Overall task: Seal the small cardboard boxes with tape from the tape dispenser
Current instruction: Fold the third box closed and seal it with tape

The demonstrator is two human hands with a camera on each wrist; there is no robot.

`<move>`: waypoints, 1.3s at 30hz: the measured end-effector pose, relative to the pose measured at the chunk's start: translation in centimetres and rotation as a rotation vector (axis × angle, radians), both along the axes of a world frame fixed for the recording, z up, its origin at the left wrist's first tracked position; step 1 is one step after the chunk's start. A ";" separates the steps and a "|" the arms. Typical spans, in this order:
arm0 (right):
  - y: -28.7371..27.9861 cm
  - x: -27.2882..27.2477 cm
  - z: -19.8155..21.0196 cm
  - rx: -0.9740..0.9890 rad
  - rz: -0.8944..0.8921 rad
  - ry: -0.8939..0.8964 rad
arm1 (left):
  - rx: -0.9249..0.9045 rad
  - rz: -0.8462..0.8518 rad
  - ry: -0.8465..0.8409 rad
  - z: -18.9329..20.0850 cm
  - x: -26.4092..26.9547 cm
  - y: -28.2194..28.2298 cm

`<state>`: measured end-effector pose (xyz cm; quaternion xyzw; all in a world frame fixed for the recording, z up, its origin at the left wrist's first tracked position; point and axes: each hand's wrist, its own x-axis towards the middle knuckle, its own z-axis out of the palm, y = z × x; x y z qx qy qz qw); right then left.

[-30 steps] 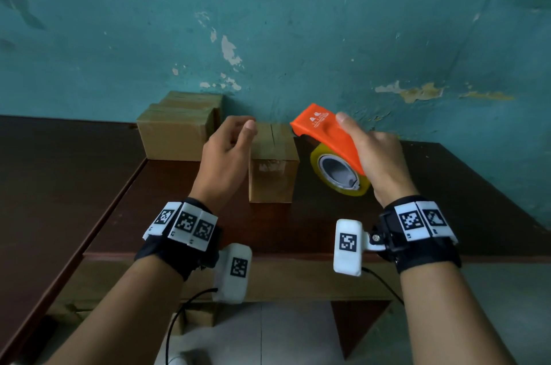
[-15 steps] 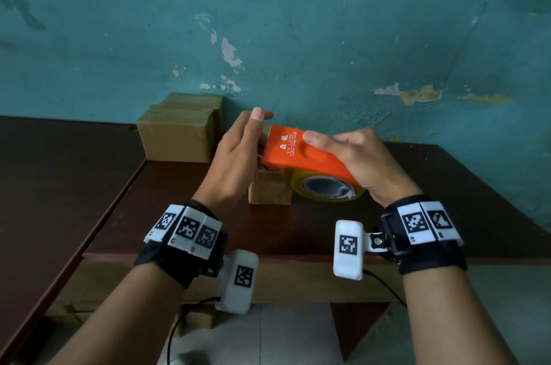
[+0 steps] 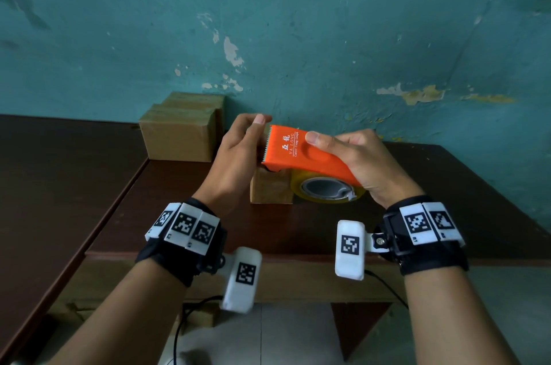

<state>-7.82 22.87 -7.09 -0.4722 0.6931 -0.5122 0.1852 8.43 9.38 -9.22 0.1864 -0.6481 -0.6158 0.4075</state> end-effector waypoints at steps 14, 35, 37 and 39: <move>-0.3 0.6 0.0 0.023 0.015 -0.009 | -0.012 0.019 -0.026 -0.1 0.0 0.3; -0.1 -0.1 -0.6 -0.041 -0.007 -0.142 | 0.059 -0.126 0.091 -0.8 -0.3 0.2; -0.1 -0.2 -0.7 -0.038 -0.005 -0.145 | 0.061 -0.136 0.095 -0.7 -0.3 0.3; -0.1 -0.3 -0.7 -0.035 -0.001 -0.145 | 0.060 -0.148 0.093 -0.7 -0.2 0.3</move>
